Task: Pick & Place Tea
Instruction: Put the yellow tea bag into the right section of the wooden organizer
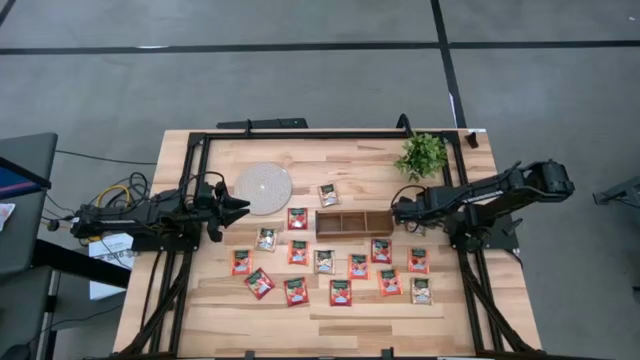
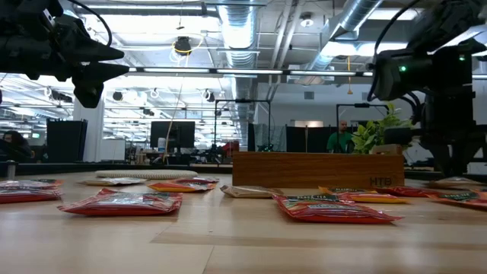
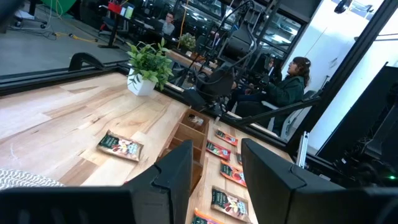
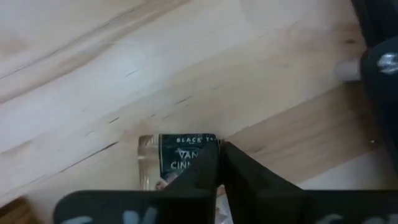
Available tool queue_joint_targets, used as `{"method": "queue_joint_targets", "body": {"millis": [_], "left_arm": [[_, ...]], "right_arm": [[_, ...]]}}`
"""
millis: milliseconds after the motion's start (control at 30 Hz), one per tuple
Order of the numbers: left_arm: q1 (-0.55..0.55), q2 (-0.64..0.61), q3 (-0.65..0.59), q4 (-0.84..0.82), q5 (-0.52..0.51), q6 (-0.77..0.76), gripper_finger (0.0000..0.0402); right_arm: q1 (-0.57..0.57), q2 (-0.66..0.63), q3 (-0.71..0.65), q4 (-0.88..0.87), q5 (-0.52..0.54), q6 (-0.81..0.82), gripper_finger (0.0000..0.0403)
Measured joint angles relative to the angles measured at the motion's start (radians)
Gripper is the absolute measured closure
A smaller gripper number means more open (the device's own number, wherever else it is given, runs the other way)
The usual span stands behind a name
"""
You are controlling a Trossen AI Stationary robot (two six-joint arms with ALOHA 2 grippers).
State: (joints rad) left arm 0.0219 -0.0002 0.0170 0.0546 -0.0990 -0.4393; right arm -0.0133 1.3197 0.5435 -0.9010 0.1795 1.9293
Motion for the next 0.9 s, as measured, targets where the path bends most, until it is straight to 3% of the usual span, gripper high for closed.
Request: {"method": "queue_joint_targets", "body": {"millis": [233, 467, 667, 900], "left_arm": [[0.000, 0.000, 0.000, 0.000, 0.000, 0.000, 0.0273], [0.000, 0.000, 0.000, 0.000, 0.000, 0.000, 0.0273], [0.000, 0.000, 0.000, 0.000, 0.000, 0.000, 0.0273], [0.000, 0.000, 0.000, 0.000, 0.000, 0.000, 0.0273]], "right_arm": [[0.050, -0.001, 0.054, -0.028, 0.030, -0.001, 0.0400], [0.111, -0.002, 0.189, -0.211, 0.078, 0.006, 0.0401], [0.167, -0.003, 0.358, -0.316, 0.283, -0.013, 0.0402], [0.219, -0.003, 0.420, -0.101, 0.568, -0.191, 0.0402]]}}
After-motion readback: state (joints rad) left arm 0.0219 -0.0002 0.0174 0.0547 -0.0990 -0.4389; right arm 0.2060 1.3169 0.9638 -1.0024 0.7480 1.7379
